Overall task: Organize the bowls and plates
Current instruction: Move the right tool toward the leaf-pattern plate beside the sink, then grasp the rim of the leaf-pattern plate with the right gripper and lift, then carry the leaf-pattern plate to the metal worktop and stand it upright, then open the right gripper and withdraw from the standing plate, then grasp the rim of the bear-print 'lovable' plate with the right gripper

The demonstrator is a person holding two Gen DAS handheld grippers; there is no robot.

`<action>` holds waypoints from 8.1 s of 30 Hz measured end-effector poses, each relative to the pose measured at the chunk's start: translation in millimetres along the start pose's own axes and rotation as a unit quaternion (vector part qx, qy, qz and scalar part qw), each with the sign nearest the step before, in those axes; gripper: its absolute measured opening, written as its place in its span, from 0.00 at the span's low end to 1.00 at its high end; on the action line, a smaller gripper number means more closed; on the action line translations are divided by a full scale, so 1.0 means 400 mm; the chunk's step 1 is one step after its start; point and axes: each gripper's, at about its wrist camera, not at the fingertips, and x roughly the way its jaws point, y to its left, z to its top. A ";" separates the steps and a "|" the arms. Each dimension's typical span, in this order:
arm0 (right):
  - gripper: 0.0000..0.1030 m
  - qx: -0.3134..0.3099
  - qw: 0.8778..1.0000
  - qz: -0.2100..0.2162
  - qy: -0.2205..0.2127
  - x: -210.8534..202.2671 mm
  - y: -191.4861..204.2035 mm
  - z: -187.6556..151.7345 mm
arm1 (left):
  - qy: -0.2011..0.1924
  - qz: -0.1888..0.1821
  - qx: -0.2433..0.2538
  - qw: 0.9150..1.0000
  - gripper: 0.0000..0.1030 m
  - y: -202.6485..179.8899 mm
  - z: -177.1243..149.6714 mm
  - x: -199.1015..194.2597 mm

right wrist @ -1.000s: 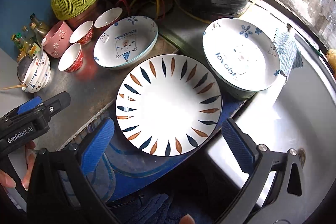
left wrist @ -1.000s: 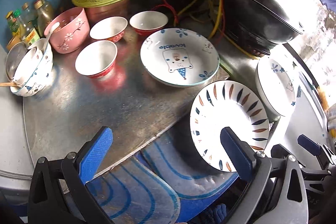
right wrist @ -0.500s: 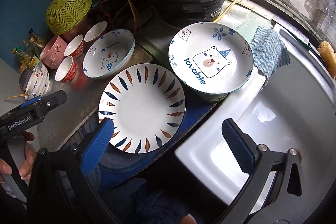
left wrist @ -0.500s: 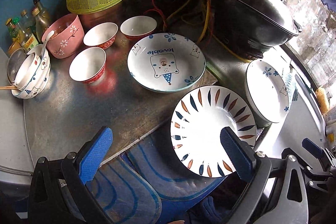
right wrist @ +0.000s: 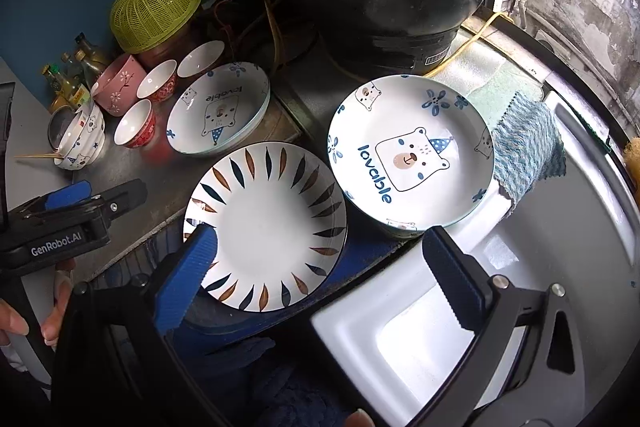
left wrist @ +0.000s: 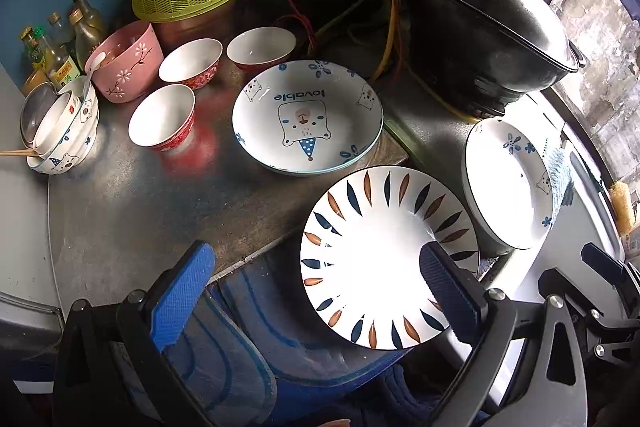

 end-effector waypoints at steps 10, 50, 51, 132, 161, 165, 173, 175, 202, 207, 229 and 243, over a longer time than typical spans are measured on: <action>1.00 -0.002 1.000 0.016 -0.009 0.007 -0.033 0.000 | -0.004 0.017 -0.003 1.000 1.00 -0.025 -0.017 0.004; 0.95 0.048 0.993 0.109 0.009 0.062 -0.071 -0.043 | 0.017 -0.040 -0.028 0.999 1.00 0.016 -0.018 0.088; 0.92 0.052 0.991 0.120 0.012 0.074 -0.075 -0.047 | 0.017 -0.042 -0.022 0.999 0.99 0.019 -0.019 0.102; 0.10 -0.146 0.955 0.235 0.108 0.348 0.453 -0.069 | 0.016 -0.013 -0.252 0.967 0.13 0.683 -0.289 0.071; 0.11 -0.344 0.873 0.298 0.178 0.504 1.031 -0.148 | -0.003 0.099 -0.432 0.896 0.13 1.009 -0.529 0.004; 0.11 -0.354 0.870 0.296 0.173 0.522 1.078 -0.146 | 0.004 0.104 -0.435 0.894 0.15 1.021 -0.537 0.019; 0.14 -0.344 0.875 0.290 0.178 0.535 1.091 -0.146 | 0.005 0.131 -0.409 0.903 0.63 0.992 -0.516 0.018; 0.22 -0.342 0.876 0.289 0.180 0.522 1.083 -0.149 | -0.013 0.138 -0.417 0.898 0.84 0.986 -0.521 -0.004; 1.00 -0.280 0.915 0.264 0.120 0.339 0.802 -0.048 | -0.028 0.141 -0.336 0.931 0.99 0.753 -0.371 -0.048; 1.00 -0.268 0.921 0.260 0.109 0.317 0.750 -0.027 | -0.031 0.133 -0.320 0.938 0.99 0.709 -0.330 -0.039; 1.00 -0.191 0.956 0.213 0.071 0.281 0.503 0.071 | -0.032 0.079 -0.234 0.969 0.99 0.501 -0.149 0.041; 1.00 -0.136 0.974 0.177 0.046 0.240 0.322 0.110 | -0.031 0.038 -0.176 0.983 0.99 0.334 -0.056 0.085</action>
